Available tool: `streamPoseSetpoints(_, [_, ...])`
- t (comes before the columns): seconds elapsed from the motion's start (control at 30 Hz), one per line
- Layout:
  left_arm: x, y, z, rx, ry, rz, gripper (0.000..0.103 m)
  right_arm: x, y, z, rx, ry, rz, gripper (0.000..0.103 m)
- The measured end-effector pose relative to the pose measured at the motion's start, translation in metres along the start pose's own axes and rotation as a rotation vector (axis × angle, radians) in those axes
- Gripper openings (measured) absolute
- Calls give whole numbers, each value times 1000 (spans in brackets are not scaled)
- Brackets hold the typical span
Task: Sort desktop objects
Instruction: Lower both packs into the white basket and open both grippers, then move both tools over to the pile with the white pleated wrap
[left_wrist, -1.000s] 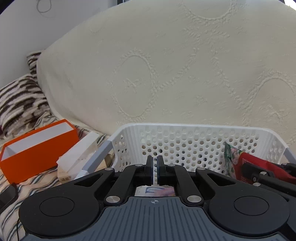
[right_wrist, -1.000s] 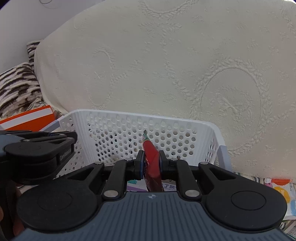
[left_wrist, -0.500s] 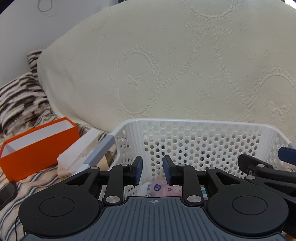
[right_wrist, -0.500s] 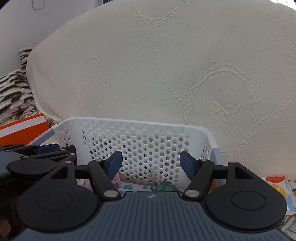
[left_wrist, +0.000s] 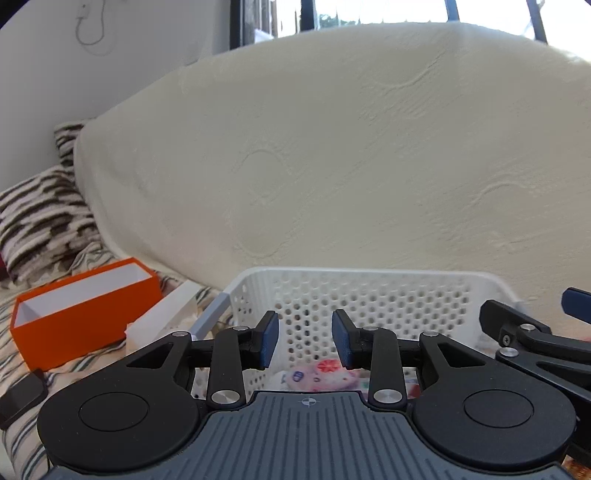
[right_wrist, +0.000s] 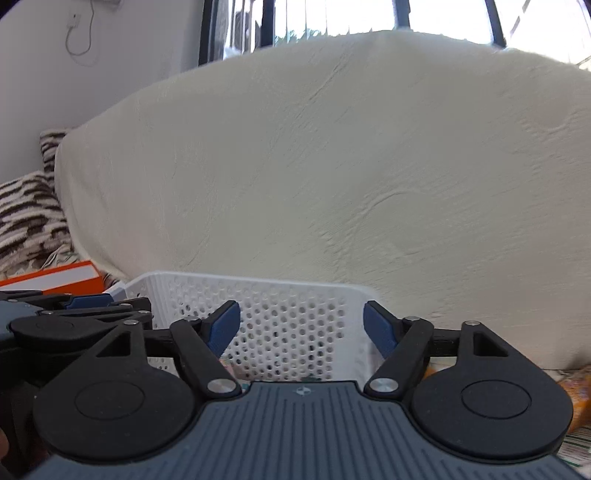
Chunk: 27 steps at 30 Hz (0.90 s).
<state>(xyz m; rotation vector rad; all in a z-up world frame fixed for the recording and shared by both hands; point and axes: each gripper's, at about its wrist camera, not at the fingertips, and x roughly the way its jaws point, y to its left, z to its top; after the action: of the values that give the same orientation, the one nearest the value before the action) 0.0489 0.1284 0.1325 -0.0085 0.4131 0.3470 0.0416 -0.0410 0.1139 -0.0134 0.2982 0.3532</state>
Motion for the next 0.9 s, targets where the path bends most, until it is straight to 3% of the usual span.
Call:
streamPoseSetpoints(0.17, [-33, -24, -7, 14, -17, -51, 50, -43, -23, -13, -13, -38, -65, 78])
streamPoseSetpoints(0.5, [-86, -96, -48, 78, 13, -215, 53, -127, -97, -61, 29, -12, -252, 78])
streamPoseSetpoints(0.9, [-94, -182, -105, 179, 114, -375, 60, -186, -176, -114, 136, 35, -435, 78])
